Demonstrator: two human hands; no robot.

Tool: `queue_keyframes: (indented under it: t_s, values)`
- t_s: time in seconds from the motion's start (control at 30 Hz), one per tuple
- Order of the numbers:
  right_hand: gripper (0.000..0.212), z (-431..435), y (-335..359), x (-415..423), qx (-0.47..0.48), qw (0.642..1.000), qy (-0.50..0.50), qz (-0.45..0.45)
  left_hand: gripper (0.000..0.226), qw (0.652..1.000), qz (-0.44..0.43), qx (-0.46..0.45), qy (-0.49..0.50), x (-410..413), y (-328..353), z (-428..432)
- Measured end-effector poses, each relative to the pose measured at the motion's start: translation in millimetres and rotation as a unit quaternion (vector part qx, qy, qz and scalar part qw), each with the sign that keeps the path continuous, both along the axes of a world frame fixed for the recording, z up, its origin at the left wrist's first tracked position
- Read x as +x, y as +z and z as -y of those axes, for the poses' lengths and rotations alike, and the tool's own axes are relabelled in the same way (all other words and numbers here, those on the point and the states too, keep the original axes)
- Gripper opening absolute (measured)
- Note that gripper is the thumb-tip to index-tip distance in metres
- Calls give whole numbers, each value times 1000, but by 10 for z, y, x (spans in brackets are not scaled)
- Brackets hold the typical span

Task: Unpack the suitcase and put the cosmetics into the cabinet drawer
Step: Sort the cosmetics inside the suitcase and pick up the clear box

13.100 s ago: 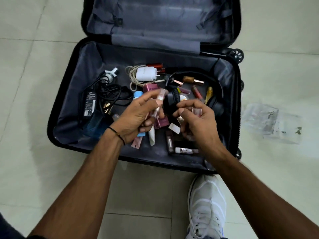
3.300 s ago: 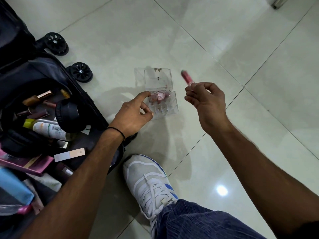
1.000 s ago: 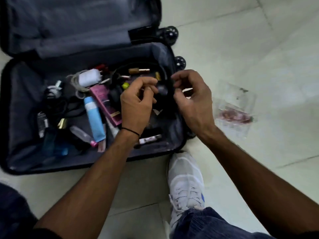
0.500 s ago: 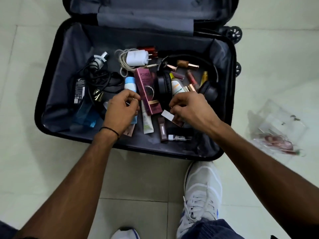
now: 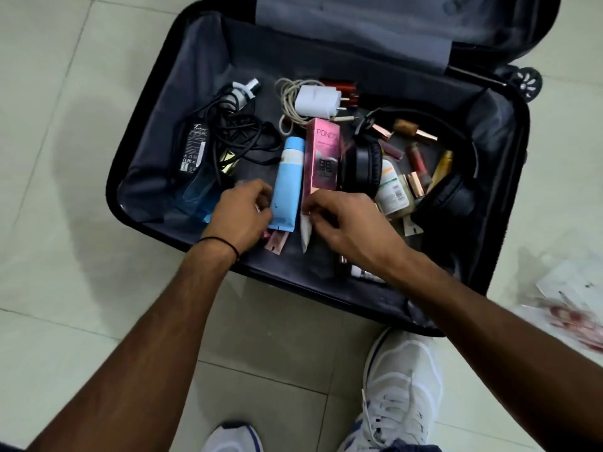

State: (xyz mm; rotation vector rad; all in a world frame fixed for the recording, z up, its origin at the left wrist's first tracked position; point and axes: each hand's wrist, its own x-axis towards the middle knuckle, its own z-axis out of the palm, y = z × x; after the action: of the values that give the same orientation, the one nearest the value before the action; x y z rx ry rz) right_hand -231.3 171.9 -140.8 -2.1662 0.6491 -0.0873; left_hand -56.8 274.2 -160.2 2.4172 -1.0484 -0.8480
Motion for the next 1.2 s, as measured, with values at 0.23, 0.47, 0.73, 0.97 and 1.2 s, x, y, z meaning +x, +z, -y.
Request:
queue_keyframes:
  t_s: [0.23, 0.47, 0.73, 0.97, 1.2]
  values:
    - [34, 20, -22, 167, -135, 982, 66, -115, 34, 994, -93, 44, -41, 12, 69, -49]
    - [25, 89, 162, 295, -103, 993, -8, -54, 19, 975, 49, -126, 176, -11, 97, -80]
    - [53, 516, 71, 597, -306, 923, 79, -220, 37, 967, -5, -170, 189, -32, 122, -43]
    - [56, 254, 92, 320, -318, 899, 204, -220, 57, 966, -147, -157, 143, -79, 92, 41]
    - [26, 317, 123, -93, -149, 983, -91, -52, 82, 1000, 7, -21, 12, -354, 33, 284]
